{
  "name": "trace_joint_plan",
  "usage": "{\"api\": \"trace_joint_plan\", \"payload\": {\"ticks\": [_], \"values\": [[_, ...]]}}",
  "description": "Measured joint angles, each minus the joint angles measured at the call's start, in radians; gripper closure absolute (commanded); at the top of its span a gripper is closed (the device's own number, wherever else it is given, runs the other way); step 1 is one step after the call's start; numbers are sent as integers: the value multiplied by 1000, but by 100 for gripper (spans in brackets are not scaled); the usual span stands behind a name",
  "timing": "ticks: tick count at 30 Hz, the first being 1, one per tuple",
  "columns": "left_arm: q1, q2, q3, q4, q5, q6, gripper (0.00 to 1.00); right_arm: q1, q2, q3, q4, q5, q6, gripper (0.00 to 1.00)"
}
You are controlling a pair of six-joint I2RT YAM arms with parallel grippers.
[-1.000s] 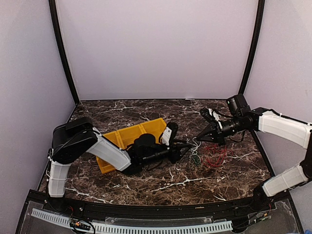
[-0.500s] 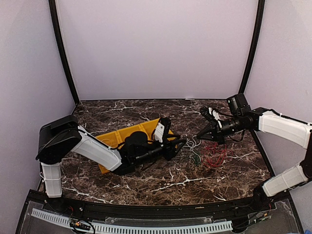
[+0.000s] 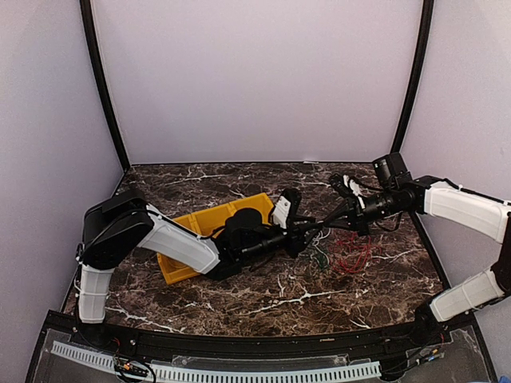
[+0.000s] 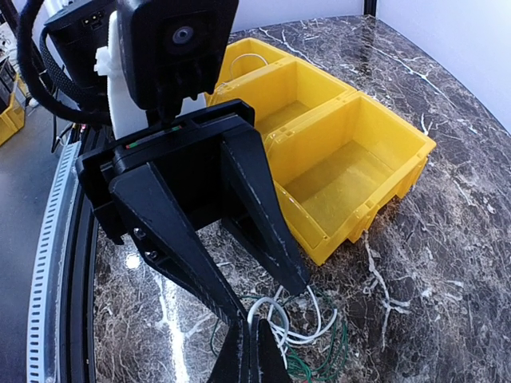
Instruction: Untangle the cables
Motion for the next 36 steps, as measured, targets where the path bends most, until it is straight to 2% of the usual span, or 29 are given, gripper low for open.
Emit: {"api": "trace_joint_plan", "payload": {"ticks": [5,11,17,21,26,36], "values": [[0,24,20,0,18,1,72,-3,0,0,-1,2,3,100],[0,59,38,-2,14,0,78,-1,0,0,-3,-38,6,100],[0,131,155,-9,-62,8,87,-1,8,37,-74,-114,-18,100],[2,177,225,-24,-119,6,92,-1,6,141,-156,-164,-37,100],[7,187,224,-30,-138,0,97,-1,-29,266,-210,-173,-47,100],[9,176,124,-14,-140,-24,99,-1,-92,412,-269,-148,-34,100]]}}
